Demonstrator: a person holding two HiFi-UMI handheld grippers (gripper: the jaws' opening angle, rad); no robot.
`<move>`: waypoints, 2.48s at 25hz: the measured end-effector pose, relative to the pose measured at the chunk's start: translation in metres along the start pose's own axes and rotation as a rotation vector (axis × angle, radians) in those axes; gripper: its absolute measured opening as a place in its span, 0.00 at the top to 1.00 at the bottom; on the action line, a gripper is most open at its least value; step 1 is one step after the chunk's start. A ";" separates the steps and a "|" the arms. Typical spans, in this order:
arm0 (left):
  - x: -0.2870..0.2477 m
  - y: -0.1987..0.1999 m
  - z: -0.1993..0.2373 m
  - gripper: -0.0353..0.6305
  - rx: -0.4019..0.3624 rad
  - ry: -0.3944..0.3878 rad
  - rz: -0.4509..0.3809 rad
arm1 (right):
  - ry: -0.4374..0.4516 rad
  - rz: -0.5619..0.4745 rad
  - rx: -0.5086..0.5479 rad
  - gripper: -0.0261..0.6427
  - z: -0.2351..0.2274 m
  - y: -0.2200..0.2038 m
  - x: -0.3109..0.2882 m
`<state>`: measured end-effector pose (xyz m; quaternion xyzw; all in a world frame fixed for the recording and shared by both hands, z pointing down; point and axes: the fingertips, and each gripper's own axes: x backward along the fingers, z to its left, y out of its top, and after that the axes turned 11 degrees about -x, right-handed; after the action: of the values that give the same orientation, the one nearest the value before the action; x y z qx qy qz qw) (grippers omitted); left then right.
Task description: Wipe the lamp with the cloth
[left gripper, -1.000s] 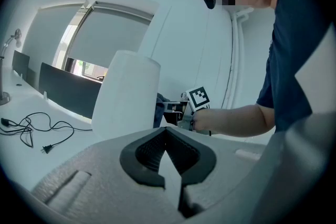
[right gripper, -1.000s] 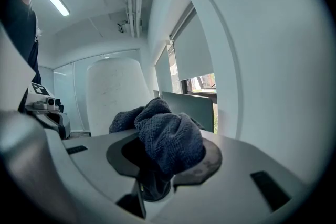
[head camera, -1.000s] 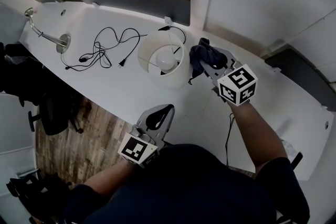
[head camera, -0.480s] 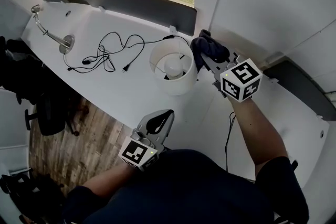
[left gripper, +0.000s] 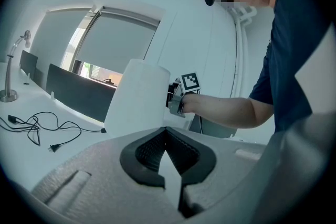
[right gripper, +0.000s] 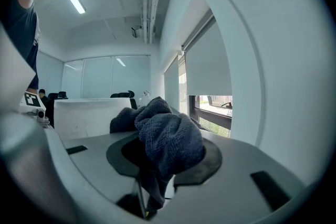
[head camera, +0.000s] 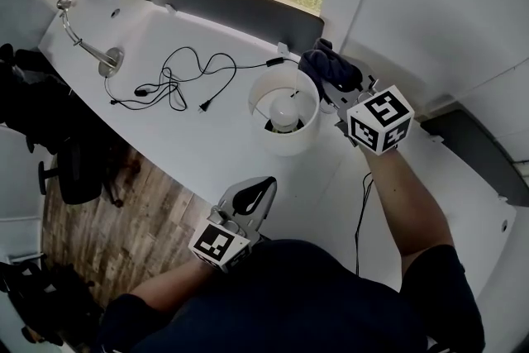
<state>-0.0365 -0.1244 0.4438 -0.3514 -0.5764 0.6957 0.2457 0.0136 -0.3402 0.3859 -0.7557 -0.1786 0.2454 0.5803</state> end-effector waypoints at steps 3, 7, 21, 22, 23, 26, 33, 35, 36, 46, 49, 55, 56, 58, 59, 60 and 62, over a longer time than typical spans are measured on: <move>0.000 0.001 0.003 0.94 0.020 0.019 -0.001 | 0.008 0.020 -0.001 0.77 -0.005 -0.016 -0.008; 0.002 -0.007 0.008 0.94 0.023 0.033 0.016 | 0.012 0.060 -0.023 0.77 -0.014 -0.042 -0.017; 0.006 -0.010 0.006 0.94 0.015 0.050 0.041 | -0.057 0.230 -0.096 0.77 -0.047 -0.136 -0.014; 0.008 -0.011 0.004 0.94 0.009 0.049 0.042 | -0.066 0.227 -0.104 0.77 -0.047 -0.137 -0.010; 0.010 -0.011 0.004 0.94 0.005 0.050 0.041 | -0.075 0.219 -0.111 0.77 -0.047 -0.138 -0.005; 0.014 -0.004 0.003 0.94 0.000 0.054 0.030 | -0.102 0.192 -0.119 0.77 -0.047 -0.132 0.010; 0.026 0.013 -0.010 0.94 -0.045 0.010 -0.019 | -0.187 0.106 -0.124 0.77 -0.036 -0.096 0.066; 0.031 0.020 -0.014 0.94 -0.050 -0.002 -0.045 | -0.198 0.086 -0.128 0.77 -0.023 -0.088 0.082; 0.033 0.024 -0.016 0.94 -0.055 -0.010 -0.057 | -0.201 0.077 -0.128 0.77 -0.016 -0.083 0.090; 0.059 0.042 -0.035 0.94 -0.124 -0.083 -0.122 | -0.188 -0.006 -0.151 0.77 0.078 -0.065 0.143; 0.069 0.046 -0.039 0.94 -0.130 -0.094 -0.133 | -0.166 -0.018 -0.158 0.77 0.108 -0.064 0.149; 0.088 0.048 -0.046 0.94 -0.156 -0.109 -0.150 | -0.128 -0.025 -0.157 0.77 0.155 -0.063 0.155; 0.092 0.048 -0.047 0.94 -0.158 -0.111 -0.150 | -0.122 -0.022 -0.149 0.77 0.163 -0.063 0.156; 0.097 0.048 -0.051 0.94 -0.166 -0.118 -0.155 | -0.110 -0.017 -0.135 0.77 0.178 -0.064 0.158; 0.099 0.048 -0.052 0.94 -0.171 -0.123 -0.159 | -0.104 -0.015 -0.132 0.77 0.184 -0.065 0.159; 0.101 0.049 -0.054 0.94 -0.176 -0.128 -0.161 | -0.097 -0.014 -0.132 0.77 0.191 -0.066 0.159; 0.104 0.051 -0.056 0.94 -0.176 -0.137 -0.163 | -0.081 -0.012 -0.136 0.77 0.204 -0.067 0.159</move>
<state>-0.0556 -0.0225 0.3674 -0.2753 -0.6773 0.6425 0.2295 0.0264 -0.0735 0.3821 -0.7818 -0.2228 0.2596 0.5214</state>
